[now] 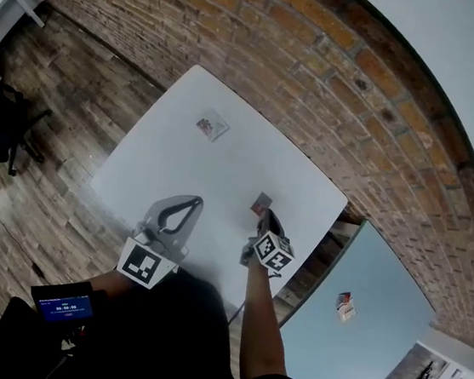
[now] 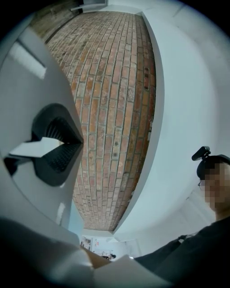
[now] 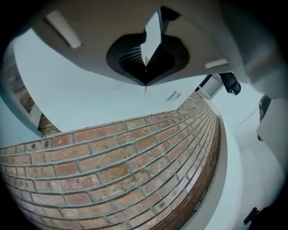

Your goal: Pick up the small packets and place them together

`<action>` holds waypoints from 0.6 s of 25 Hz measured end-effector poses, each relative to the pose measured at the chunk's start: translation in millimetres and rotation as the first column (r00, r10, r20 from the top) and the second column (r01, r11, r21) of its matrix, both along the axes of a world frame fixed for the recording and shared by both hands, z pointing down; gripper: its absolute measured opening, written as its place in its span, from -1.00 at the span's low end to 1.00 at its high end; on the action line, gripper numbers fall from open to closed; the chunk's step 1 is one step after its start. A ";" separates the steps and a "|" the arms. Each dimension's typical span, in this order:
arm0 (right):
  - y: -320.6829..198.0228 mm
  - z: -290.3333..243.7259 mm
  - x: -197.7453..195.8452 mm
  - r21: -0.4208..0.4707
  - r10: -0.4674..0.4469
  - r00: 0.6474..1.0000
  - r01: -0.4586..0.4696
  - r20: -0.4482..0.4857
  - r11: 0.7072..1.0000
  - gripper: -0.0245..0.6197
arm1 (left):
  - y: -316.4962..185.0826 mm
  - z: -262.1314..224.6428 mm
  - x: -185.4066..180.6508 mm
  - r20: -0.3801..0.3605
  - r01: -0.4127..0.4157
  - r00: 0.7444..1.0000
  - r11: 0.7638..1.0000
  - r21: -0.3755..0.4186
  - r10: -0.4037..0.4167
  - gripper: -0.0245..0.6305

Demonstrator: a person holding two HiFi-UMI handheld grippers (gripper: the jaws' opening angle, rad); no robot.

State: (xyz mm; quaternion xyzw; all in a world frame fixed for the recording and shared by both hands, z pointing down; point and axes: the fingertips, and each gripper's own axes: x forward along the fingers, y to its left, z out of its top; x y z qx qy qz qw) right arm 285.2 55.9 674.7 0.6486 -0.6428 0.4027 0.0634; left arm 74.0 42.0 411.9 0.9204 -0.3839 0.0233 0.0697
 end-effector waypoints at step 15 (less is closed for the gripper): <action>-3.4 33.8 -67.9 -0.101 -0.024 0.998 0.029 0.052 0.995 -0.91 | 16.2 -0.7 -28.9 0.034 -0.078 0.996 0.997 0.009 0.078 -0.93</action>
